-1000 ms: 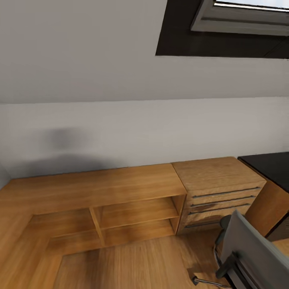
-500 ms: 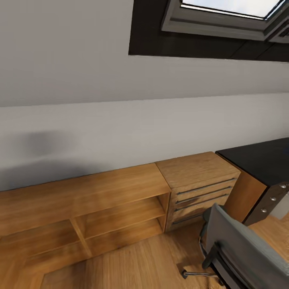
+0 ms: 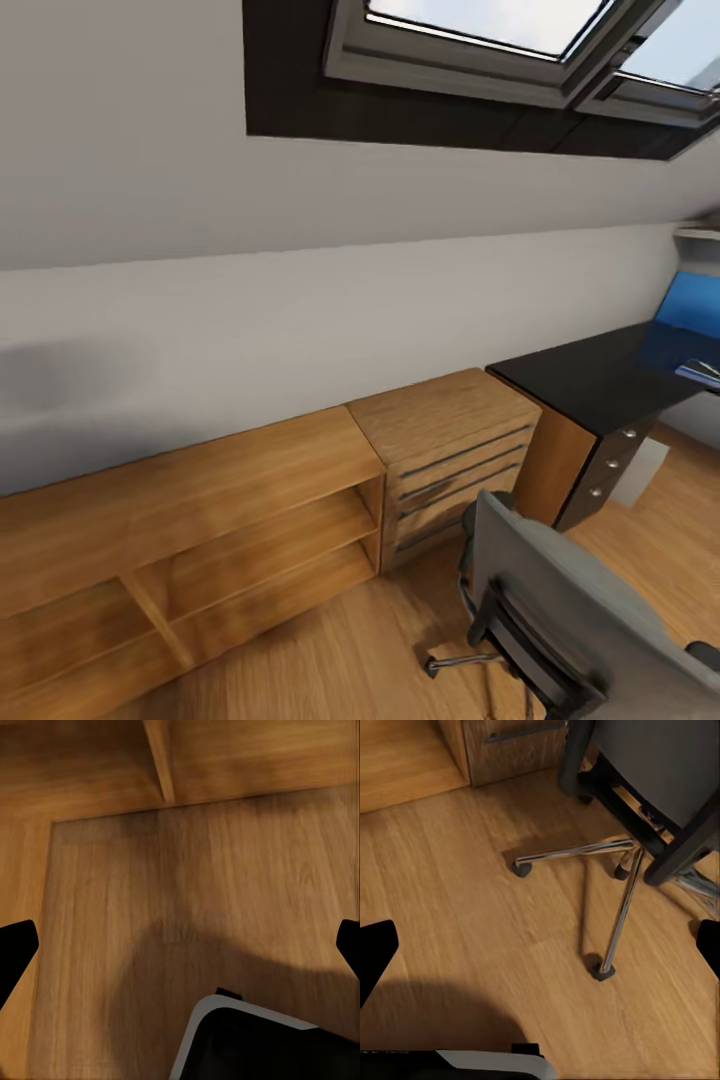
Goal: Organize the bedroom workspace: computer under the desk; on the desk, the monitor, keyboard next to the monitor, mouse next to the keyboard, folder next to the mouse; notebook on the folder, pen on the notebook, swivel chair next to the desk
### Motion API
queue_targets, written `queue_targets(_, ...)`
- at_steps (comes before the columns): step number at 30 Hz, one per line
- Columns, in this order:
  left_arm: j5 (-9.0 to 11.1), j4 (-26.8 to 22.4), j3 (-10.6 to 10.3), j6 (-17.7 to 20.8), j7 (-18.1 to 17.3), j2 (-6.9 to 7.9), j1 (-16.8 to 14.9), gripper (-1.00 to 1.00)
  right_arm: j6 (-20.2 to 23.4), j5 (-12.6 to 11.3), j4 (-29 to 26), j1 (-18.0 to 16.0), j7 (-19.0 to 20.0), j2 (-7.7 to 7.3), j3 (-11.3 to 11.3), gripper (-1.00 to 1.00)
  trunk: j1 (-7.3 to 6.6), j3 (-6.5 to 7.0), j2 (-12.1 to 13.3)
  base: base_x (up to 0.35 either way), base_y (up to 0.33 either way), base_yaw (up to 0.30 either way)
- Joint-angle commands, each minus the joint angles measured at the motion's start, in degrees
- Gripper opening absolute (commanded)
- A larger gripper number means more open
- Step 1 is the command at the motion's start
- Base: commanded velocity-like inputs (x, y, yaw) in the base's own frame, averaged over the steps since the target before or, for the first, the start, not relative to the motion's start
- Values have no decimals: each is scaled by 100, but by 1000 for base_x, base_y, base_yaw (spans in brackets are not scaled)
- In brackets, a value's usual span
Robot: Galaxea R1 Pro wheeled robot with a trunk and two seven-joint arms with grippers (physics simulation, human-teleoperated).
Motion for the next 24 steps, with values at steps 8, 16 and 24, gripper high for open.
queue_targets(8, 2, -14, -49, 3, 59, 1, 3, 100, -16, -37, 14, -6, -22, 6, 50, 100, 3, -10, -11, -16, 27, -300)
queue_targets(16, 2, -14, -49, 7, 59, 1, 3, 100, -19, -36, 16, -6, -14, 3, 50, 100, 3, -10, -11, -55, 247, -300)
queue_targets(24, 2, -14, -49, 13, 59, 1, 3, 100, -45, -32, 16, -6, -13, 3, 50, 100, 3, -10, -11, -4, 264, -300)
